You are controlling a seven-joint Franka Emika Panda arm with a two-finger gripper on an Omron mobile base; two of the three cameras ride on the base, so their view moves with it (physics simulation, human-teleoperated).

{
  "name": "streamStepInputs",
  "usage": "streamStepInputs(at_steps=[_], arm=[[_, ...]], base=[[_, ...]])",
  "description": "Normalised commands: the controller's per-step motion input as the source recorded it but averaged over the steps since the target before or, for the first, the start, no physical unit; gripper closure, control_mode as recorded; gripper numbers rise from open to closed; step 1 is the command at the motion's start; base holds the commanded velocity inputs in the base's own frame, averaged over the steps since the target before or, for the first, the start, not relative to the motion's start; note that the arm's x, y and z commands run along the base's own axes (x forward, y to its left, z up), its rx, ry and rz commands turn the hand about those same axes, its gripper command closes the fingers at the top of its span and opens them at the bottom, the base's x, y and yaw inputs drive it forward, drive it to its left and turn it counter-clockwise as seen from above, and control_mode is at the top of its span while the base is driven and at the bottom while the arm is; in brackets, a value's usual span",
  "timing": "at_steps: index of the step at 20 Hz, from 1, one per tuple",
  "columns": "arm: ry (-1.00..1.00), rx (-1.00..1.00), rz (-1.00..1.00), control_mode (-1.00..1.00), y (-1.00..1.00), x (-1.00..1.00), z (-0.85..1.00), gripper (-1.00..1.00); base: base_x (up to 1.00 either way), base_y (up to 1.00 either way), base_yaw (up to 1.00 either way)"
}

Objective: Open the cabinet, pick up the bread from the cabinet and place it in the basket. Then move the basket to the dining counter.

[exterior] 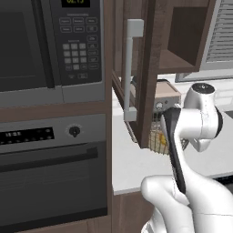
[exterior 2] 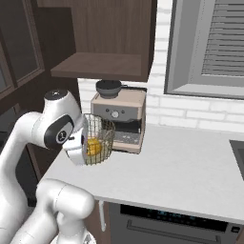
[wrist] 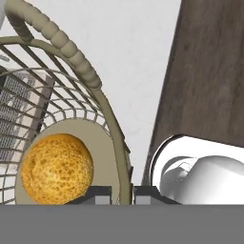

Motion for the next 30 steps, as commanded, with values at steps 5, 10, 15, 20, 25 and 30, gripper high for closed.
streamStepInputs(at_steps=[5, 10, 15, 20, 25, 30], arm=[[0.00, -0.01, -0.10, -1.00, 0.00, -0.34, 0.89, 1.00], [0.00, 0.00, -0.01, -1.00, 0.00, -0.24, 0.58, 1.00], [0.00, 0.00, 0.00, -1.00, 0.00, -0.11, 0.04, 1.00], [-0.04, 0.00, 0.00, -1.00, 0.00, -0.33, 0.00, 1.00], [-0.01, 0.00, 0.00, -1.00, 0.00, -0.19, 0.00, 1.00], [0.00, 0.00, 0.00, -1.00, 0.00, -0.04, 0.00, 1.00]], base=[[0.00, 0.00, 0.00], [0.00, 0.00, 0.00], [0.00, 0.00, 0.00], [0.00, 0.00, 0.00], [0.00, 0.00, 0.00], [0.00, 0.00, 0.00]])
